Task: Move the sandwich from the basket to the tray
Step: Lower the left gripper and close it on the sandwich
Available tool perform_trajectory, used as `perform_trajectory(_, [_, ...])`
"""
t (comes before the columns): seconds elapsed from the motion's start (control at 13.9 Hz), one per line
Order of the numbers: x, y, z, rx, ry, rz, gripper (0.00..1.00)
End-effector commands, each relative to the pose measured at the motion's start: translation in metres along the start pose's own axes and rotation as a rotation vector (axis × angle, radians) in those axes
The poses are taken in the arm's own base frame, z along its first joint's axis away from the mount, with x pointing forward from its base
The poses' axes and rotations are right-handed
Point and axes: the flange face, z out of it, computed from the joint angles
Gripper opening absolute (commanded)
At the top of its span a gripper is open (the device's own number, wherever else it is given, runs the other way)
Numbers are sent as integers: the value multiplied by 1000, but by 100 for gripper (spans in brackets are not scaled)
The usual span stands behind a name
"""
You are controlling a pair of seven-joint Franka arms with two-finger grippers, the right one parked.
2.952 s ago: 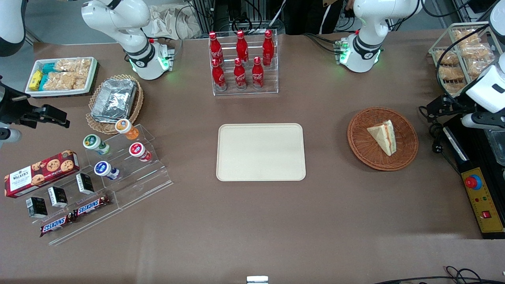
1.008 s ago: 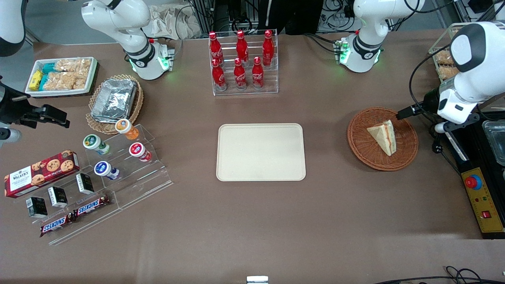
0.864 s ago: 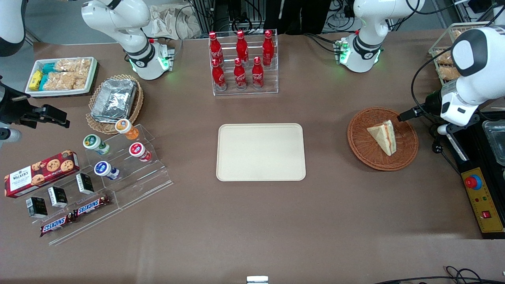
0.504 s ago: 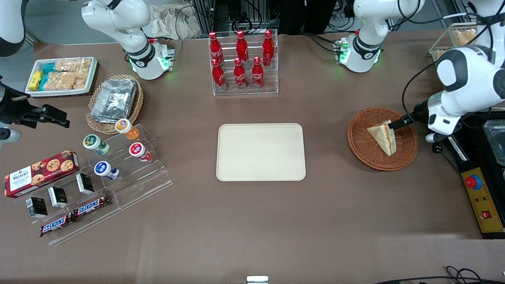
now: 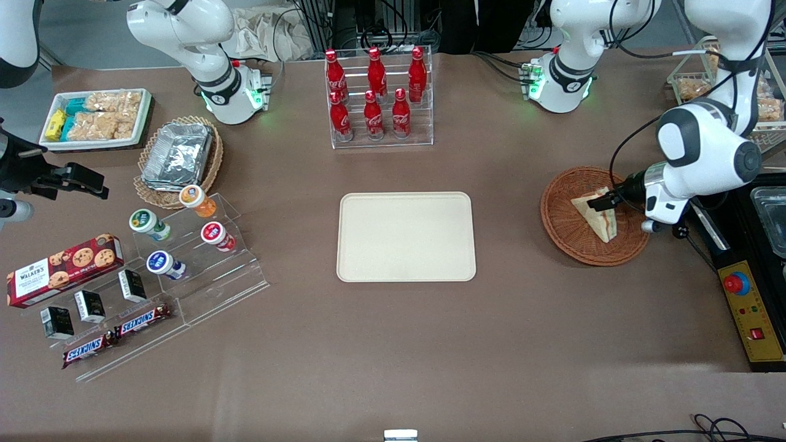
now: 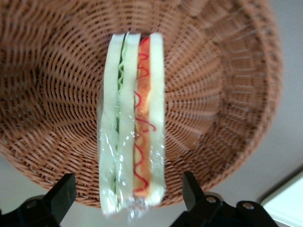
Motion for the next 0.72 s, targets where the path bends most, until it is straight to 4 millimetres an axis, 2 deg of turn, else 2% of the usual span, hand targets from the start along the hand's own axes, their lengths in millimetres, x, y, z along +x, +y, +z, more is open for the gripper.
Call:
perform_trajectory(0.0, [12, -1, 23, 7, -4, -40, 100])
perform_trajectory(0.07, [15, -1, 30, 13, -5, -42, 100])
perform_trajectory(0.29, [17, 0, 31, 15, -4, -41, 98])
perform_trajectory(0.43, [18, 0, 30, 12, -2, -49, 78])
perform_trajectory(0.5, [17, 1, 28, 12, 1, -72, 62])
perform_trajectory(0.58, [17, 3, 27, 14, 6, -86, 43])
perform_trajectory(0.65, [15, 5, 24, 14, 8, -84, 38])
